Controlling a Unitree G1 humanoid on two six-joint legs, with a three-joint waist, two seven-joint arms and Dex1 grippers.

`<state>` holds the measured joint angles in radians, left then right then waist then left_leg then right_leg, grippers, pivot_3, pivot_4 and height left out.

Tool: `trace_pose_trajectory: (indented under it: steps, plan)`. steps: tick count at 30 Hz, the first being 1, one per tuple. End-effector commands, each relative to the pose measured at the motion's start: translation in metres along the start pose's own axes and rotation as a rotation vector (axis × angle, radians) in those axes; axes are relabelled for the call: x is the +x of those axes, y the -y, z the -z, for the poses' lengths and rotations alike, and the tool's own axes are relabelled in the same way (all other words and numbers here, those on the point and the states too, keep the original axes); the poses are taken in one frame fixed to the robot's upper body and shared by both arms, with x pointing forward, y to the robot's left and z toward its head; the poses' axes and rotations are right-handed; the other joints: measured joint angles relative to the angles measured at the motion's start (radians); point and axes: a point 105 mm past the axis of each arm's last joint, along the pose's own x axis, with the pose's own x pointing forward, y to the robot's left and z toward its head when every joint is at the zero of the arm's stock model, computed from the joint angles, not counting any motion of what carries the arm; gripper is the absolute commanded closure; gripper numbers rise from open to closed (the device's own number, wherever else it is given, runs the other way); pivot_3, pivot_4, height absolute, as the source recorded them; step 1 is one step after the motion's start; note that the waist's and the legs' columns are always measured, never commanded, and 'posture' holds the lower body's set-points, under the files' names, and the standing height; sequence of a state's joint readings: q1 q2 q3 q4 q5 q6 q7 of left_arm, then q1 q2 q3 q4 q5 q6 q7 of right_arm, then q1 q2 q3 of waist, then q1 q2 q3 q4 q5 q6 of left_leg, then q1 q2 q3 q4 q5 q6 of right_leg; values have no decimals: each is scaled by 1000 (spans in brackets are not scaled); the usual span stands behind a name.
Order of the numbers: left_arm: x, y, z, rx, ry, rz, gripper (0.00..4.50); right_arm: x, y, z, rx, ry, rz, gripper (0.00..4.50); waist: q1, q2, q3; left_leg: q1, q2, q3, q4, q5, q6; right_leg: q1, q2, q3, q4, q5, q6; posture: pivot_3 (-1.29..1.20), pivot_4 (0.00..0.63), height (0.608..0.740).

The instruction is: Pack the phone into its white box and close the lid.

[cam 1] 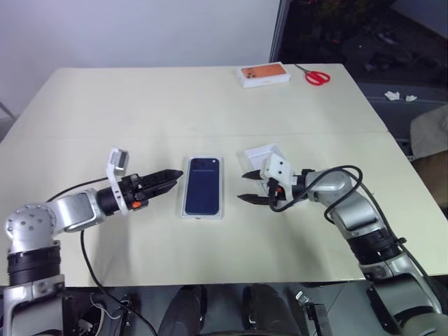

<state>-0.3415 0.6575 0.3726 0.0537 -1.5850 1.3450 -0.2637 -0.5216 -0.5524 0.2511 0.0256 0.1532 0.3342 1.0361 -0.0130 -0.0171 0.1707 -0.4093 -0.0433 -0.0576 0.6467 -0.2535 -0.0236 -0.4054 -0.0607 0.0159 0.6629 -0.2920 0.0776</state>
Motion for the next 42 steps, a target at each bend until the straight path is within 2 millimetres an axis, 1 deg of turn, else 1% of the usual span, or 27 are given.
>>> trace_pose_trajectory:
  steps: [1,3,5,7,9,11,13,15,17,21,24,27,29,30,32,34,35,37,39,41,42]
  plan:
    - [-7,11,-4,78,16,15,203,-10,11,-14,-21,42,33,1397,0,0,0,0,0,0,0,0,0,0,0,0,0,0,0,0,150,740]
    - [-9,11,-13,206,61,-36,203,-12,14,-18,-7,55,45,1397,0,0,0,0,0,0,0,0,0,0,0,0,0,0,0,0,150,740]
    - [-12,13,-25,388,111,-81,203,-16,20,-27,51,100,68,1397,-1,0,0,0,0,0,0,0,-1,0,0,0,0,0,0,0,150,740]
    - [-17,16,-29,558,93,-90,203,-21,22,-37,100,147,72,1397,-1,1,0,0,0,0,-1,1,-2,0,0,0,0,0,0,0,150,740]
    - [-21,23,-26,686,72,-34,203,-26,24,-40,127,148,77,1397,-1,2,1,0,0,1,-2,1,-2,0,0,0,-1,0,-1,0,150,740]
    - [-24,24,-25,751,66,-8,203,-30,29,-36,125,99,106,1397,1,3,1,0,0,1,-3,0,-1,0,-1,0,-3,0,-1,0,150,740]
    - [-28,17,-21,816,40,-11,203,-35,36,-30,71,16,170,1397,2,3,1,0,0,1,-4,0,0,0,-1,0,-4,0,-1,0,150,740]
    - [-30,8,-16,900,4,-40,203,-36,40,-30,22,-35,208,1397,2,3,1,-1,0,1,-4,0,1,0,-2,0,-4,0,-1,0,150,740]
    - [-30,4,-15,938,-8,-45,203,-36,40,-30,10,-48,216,1397,2,3,1,-1,0,1,-4,-1,1,0,-2,0,-5,0,-1,0,150,740]
    - [-27,9,-18,974,87,20,203,-26,39,-26,4,-151,334,1397,0,3,2,-1,1,1,-4,-1,2,-1,-2,0,-5,0,-1,0,150,740]
    - [-27,7,-21,952,119,21,203,-24,36,-24,72,-153,352,1397,1,3,2,-1,1,1,-4,-1,2,-1,-1,0,-5,0,-1,0,150,740]
    - [-29,0,-23,961,126,2,203,-21,35,-29,105,-123,351,1397,1,3,2,-1,1,1,-4,-1,2,-1,-1,0,-5,0,-1,0,150,740]
    - [-30,-7,-25,941,122,-27,203,-17,32,-34,118,-88,328,1397,0,3,2,-1,1,1,-4,-1,2,-1,-1,0,-5,0,-1,0,150,740]
    - [-30,-20,-26,932,100,-92,203,-14,31,-37,113,-67,311,1397,-1,3,2,-1,1,1,-4,-1,2,-1,-1,-1,-5,0,-1,0,150,740]
    - [-31,-38,-28,901,83,-184,203,-7,25,-39,98,-49,280,1397,0,3,2,-1,1,1,-4,-1,2,-1,-1,-1,-4,0,0,0,150,740]
    - [-29,-46,-27,875,85,-221,203,0,19,-38,90,-47,261,1397,0,3,2,-1,1,1,-3,-1,2,-1,-1,-1,-4,0,0,0,150,740]
    - [-24,-51,-24,816,97,-221,435,7,14,-36,95,-42,239,1653,-1,3,2,-1,1,1,-3,-1,2,-1,-1,0,-4,0,0,0,150,740]
    - [-18,-55,-21,749,107,-216,1049,16,9,-34,102,-34,215,2259,-1,3,1,-1,1,1,-3,-1,2,-1,-1,-1,-4,0,0,0,150,740]
    - [-13,-60,-23,778,116,-259,2026,20,10,-29,55,-61,221,3227,-1,3,1,-1,1,1,-2,-1,2,-1,0,-1,-3,0,0,0,150,740]
    - [-8,-65,-26,807,123,-305,3112,21,13,-23,14,-90,228,4287,1,3,1,-1,1,1,-1,-1,2,-1,0,-1,-2,0,0,0,150,740]
    - [-5,-67,-25,818,123,-315,3649,22,13,-20,6,-98,230,4500,1,3,1,-1,1,1,-1,-1,2,-1,0,-1,-2,0,0,0,150,740]
